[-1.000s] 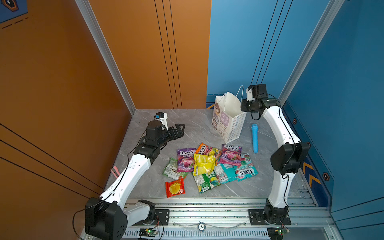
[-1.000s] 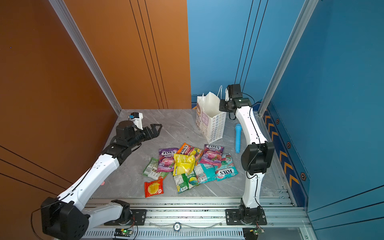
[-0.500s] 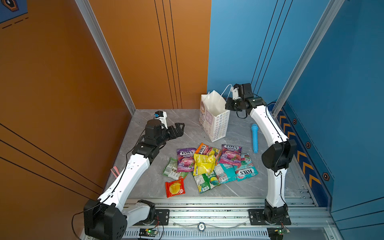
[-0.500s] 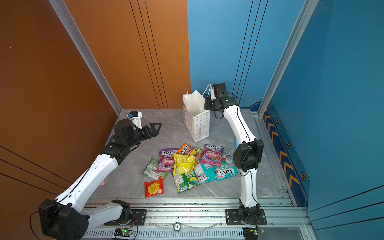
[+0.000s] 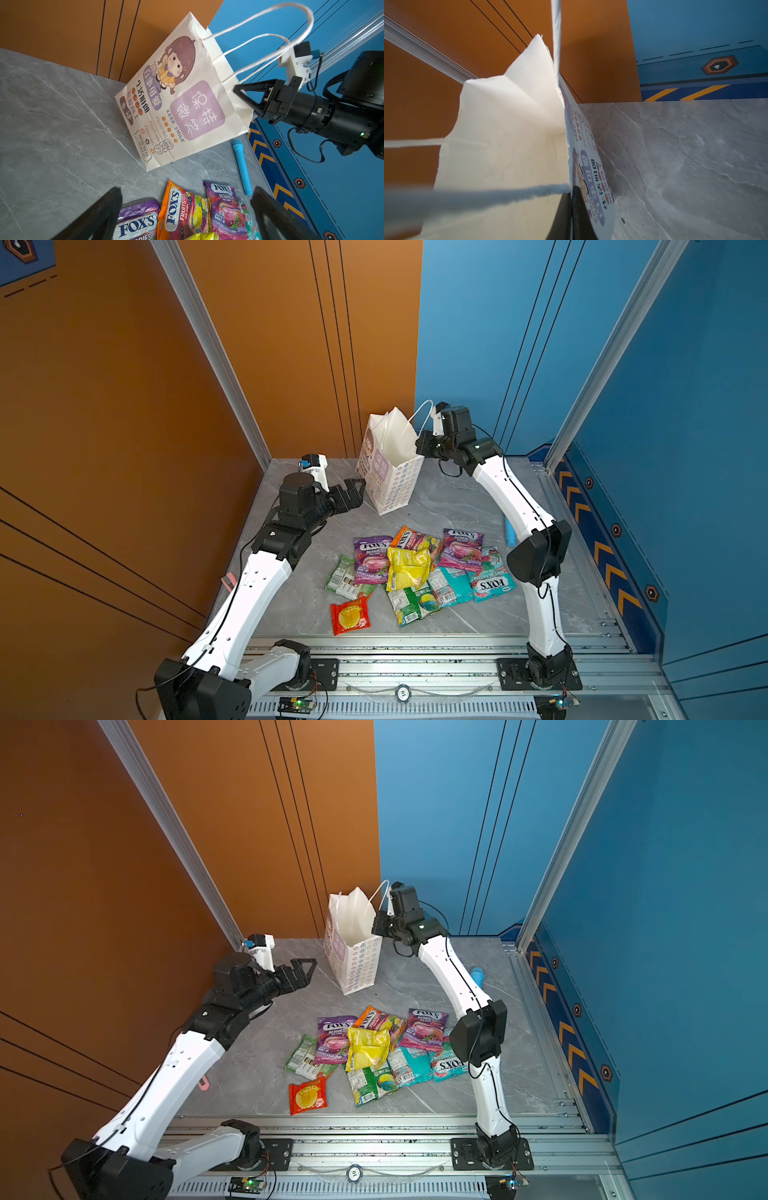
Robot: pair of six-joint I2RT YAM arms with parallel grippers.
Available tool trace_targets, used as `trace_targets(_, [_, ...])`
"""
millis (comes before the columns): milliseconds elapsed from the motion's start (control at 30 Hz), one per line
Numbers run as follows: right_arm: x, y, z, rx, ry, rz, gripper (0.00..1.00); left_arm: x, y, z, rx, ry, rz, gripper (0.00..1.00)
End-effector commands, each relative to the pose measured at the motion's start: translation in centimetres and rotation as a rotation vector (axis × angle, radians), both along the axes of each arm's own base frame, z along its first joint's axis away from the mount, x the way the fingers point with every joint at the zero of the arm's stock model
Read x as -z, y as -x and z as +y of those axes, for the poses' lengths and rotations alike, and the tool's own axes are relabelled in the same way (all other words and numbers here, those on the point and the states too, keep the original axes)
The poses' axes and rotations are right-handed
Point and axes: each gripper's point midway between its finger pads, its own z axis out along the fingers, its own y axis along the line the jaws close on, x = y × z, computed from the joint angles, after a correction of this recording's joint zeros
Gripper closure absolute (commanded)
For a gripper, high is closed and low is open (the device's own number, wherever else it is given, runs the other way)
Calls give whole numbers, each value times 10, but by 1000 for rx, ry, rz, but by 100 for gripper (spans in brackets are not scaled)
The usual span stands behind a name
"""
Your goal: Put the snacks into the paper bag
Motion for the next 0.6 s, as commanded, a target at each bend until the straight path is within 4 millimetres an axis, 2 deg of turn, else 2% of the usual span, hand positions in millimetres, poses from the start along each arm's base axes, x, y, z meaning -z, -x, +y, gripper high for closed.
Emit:
trace_targets(0, [2, -8, 14, 53, -35, -17, 93, -5, 5, 14, -44, -31, 19, 1])
trace_targets(200, [16, -3, 33, 92, -27, -1, 91, -12, 3, 17, -52, -22, 35, 1])
trace_targets(333, [20, -1, 45, 94, -50, -2, 79, -6, -4, 19, -70, -32, 66, 1])
trace_targets(467, [24, 1, 51, 82, -62, 12, 49, 2, -15, 19, -73, -42, 113, 1])
trace_targets(567, [18, 3, 49, 75, -63, 7, 35, 3, -26, 15, -58, -38, 127, 1])
